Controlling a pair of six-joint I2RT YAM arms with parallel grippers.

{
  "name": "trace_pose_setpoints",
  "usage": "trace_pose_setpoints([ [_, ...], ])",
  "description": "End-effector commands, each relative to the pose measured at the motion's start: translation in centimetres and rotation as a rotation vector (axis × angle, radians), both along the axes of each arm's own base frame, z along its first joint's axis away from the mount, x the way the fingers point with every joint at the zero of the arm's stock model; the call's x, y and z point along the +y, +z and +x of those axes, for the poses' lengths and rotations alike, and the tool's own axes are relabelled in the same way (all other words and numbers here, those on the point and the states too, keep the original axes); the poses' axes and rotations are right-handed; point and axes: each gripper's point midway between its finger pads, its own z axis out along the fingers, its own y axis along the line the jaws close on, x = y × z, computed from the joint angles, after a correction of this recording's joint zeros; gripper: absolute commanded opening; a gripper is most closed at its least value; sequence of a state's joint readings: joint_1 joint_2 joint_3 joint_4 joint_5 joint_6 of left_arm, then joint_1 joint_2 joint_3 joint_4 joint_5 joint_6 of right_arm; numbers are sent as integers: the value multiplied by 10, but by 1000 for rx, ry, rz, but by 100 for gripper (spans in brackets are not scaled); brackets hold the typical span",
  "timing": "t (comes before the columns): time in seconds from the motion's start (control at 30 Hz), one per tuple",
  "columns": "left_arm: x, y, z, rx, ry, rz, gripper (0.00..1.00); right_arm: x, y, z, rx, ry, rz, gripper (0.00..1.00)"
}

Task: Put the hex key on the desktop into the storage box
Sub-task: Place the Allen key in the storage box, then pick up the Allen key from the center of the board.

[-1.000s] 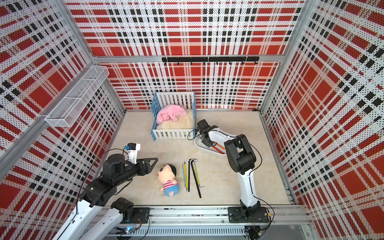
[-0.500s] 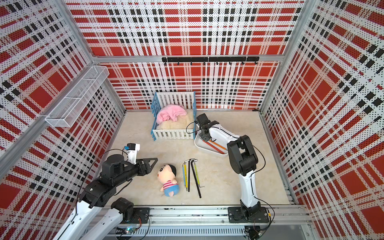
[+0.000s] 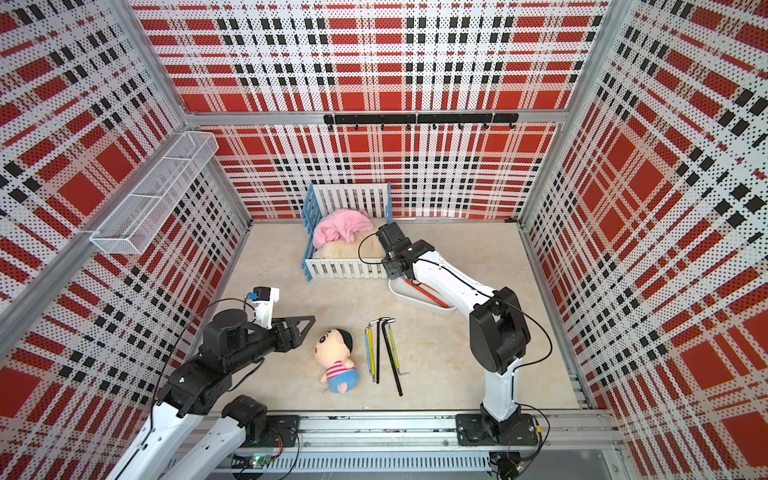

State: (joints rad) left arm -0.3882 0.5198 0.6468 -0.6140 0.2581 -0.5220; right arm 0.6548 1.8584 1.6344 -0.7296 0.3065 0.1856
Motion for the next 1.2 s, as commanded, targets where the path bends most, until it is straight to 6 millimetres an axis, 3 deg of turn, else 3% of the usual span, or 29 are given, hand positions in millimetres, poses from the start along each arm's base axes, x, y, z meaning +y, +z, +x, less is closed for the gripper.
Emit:
trace_pose_setpoints([
  [0.0, -3, 12, -1, -44, -19, -7, 68, -7, -1, -37, 120, -159, 147, 44],
  [0.2, -3, 9, -6, -32, -23, 2, 68, -3, -19, -99, 263, -201, 247, 44],
  [0.37, -3, 6, -7, -26, -25, 7, 68, 5, -62, -152, 421, -173, 181, 41],
  [0.47, -3, 7, -7, -29, -26, 6, 68, 11, -84, -171, 476, -161, 163, 37],
  [0.87, -1, 9, -8, -38, -15, 1, 68, 15, -129, -180, 582, -188, 77, 30],
  [1.17, -1, 9, -8, -37, -10, -1, 68, 11, -145, -193, 628, -181, 45, 27],
])
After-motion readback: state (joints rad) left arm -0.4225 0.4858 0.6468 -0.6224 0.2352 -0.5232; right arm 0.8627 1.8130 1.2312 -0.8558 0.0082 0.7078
